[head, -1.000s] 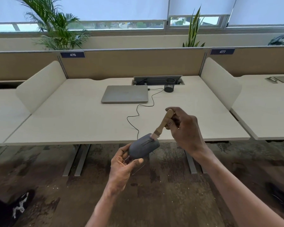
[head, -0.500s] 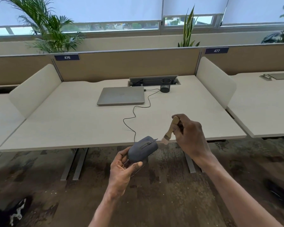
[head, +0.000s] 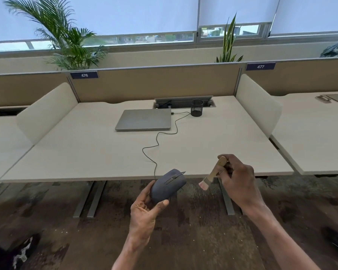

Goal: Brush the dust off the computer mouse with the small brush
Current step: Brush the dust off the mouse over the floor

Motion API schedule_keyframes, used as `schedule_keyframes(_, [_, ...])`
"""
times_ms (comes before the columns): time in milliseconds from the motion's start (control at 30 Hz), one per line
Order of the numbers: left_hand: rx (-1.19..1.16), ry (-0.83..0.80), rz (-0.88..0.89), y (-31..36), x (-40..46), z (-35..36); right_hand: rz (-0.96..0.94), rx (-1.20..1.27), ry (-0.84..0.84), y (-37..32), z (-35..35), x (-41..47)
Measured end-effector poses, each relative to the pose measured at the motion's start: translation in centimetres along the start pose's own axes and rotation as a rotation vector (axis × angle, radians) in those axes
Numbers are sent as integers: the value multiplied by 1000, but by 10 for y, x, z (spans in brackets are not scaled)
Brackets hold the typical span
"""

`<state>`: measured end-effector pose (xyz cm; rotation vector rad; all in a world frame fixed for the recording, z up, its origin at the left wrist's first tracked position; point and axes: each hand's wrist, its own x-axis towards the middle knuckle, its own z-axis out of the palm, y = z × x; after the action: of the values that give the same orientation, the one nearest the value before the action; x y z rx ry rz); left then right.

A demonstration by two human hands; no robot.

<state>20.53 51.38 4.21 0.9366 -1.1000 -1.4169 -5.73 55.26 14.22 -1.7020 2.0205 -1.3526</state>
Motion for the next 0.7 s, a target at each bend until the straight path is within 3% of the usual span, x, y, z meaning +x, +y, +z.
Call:
schedule_keyframes(367, [-3,252,97,-7,-25,70,-15,-41,-88,40,-36,-3])
schedule_keyframes(467, [65,438,127,-13,-33,118,-39,-47,-175,65,-56,12])
schedule_keyframes(700, [137,508,200,-9,-21,141,-73,-20,-142,63,-57,32])
